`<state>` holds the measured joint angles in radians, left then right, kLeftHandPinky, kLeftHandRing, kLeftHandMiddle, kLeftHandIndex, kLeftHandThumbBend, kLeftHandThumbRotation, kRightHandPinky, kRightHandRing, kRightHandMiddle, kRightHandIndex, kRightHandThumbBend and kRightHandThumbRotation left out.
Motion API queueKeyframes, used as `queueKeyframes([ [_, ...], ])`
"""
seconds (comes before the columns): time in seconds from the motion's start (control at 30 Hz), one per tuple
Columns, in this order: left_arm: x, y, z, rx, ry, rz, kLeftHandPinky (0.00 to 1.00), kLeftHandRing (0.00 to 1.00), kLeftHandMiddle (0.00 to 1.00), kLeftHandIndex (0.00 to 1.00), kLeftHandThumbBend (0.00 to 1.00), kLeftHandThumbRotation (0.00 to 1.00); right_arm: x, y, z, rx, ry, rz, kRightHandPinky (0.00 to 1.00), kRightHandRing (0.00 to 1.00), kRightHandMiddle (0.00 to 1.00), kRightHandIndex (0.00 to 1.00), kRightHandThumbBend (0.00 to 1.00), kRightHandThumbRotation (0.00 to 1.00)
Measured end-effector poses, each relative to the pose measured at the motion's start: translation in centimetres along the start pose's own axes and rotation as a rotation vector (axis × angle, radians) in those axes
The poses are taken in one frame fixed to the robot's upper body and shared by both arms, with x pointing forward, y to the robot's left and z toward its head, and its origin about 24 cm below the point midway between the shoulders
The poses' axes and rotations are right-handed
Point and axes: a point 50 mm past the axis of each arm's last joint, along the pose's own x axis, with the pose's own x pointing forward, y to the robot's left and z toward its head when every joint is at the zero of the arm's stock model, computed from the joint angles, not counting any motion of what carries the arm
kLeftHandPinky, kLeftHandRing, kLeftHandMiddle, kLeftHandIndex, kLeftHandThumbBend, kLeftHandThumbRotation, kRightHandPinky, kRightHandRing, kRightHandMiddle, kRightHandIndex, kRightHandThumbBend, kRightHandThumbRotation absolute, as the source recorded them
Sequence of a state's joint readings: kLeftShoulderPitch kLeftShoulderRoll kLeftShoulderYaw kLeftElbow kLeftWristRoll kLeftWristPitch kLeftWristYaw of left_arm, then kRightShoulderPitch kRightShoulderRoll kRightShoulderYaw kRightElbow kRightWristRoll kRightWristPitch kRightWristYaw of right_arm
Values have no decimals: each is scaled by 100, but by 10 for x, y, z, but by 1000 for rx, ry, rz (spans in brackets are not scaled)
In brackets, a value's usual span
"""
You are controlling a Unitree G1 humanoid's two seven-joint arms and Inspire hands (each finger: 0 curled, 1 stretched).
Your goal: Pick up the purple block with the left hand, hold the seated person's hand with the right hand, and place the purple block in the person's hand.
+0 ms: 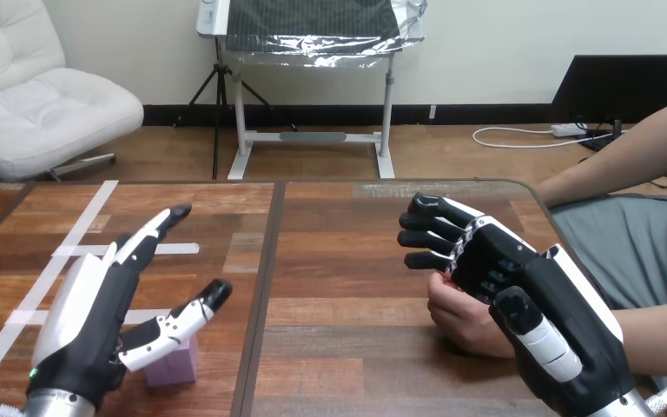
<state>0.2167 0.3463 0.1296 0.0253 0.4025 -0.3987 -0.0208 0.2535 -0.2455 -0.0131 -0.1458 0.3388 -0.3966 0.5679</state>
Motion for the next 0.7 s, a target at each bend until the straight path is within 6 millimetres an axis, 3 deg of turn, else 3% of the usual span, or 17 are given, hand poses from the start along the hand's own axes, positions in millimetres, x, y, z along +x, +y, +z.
queueKeyframes([
  [0.33,6,-2,-13,66,44,-35,92,88,90,87,57,51,2,1,5,-6,-21,8,78,83,84,85,95,78],
  [0.7,10,-9,-28,113,99,-100,92,88,90,86,60,54,3,1,6,-7,-23,9,79,83,84,85,96,79],
])
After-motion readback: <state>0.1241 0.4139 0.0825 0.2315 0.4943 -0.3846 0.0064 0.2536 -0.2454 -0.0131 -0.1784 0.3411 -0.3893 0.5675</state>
